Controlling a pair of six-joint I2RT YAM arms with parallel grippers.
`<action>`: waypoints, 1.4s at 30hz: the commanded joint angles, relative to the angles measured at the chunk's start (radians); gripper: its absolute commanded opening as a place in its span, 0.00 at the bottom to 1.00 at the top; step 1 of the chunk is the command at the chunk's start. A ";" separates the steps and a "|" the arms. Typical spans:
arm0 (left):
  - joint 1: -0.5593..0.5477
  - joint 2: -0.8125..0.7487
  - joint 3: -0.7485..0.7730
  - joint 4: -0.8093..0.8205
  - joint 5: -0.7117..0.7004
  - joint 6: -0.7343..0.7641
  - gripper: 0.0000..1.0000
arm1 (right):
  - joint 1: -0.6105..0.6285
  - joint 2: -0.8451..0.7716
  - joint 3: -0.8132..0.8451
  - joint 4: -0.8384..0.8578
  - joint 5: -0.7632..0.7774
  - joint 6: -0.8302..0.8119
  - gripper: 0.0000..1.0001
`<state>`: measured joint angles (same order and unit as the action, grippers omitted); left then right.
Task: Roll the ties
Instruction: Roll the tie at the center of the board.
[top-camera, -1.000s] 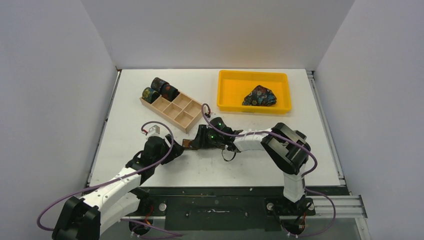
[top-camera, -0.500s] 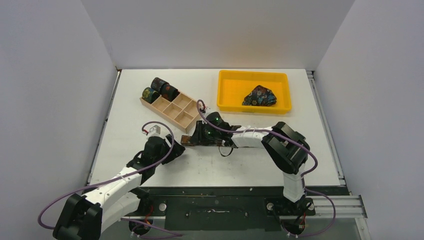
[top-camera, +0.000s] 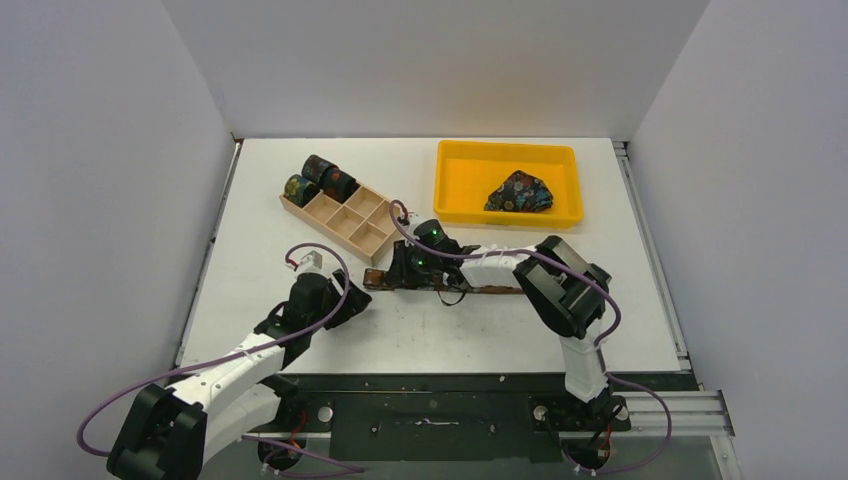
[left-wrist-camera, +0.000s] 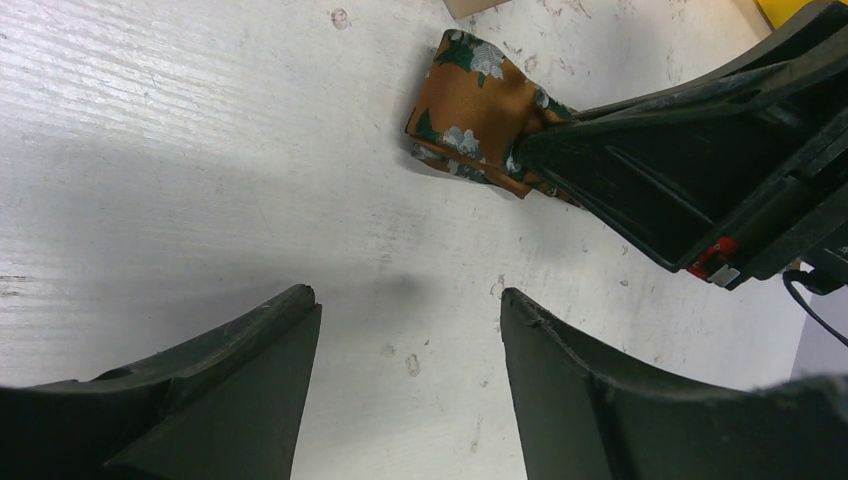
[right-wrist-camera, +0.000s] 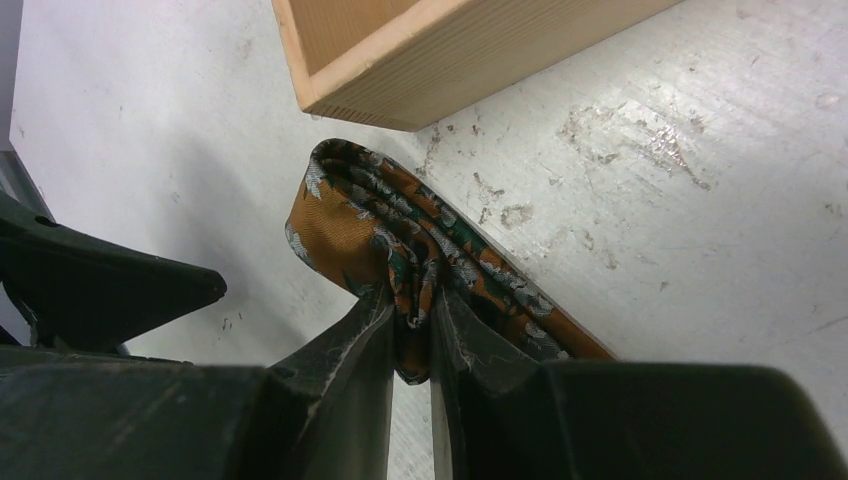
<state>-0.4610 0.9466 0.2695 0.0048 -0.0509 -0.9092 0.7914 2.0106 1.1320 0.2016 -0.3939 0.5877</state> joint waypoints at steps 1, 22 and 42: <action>0.008 0.001 0.001 0.057 0.010 -0.003 0.64 | -0.011 0.023 0.025 0.015 0.000 -0.042 0.16; 0.008 0.006 0.024 0.035 0.005 -0.004 0.64 | -0.011 -0.163 -0.025 -0.016 0.108 -0.037 0.55; 0.021 -0.141 0.073 -0.100 -0.128 -0.045 0.73 | 0.032 -0.511 -0.224 0.009 0.442 -0.116 0.61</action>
<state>-0.4503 0.8207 0.2867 -0.0929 -0.1318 -0.9241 0.8082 1.5753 0.9527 0.1333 -0.0917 0.4793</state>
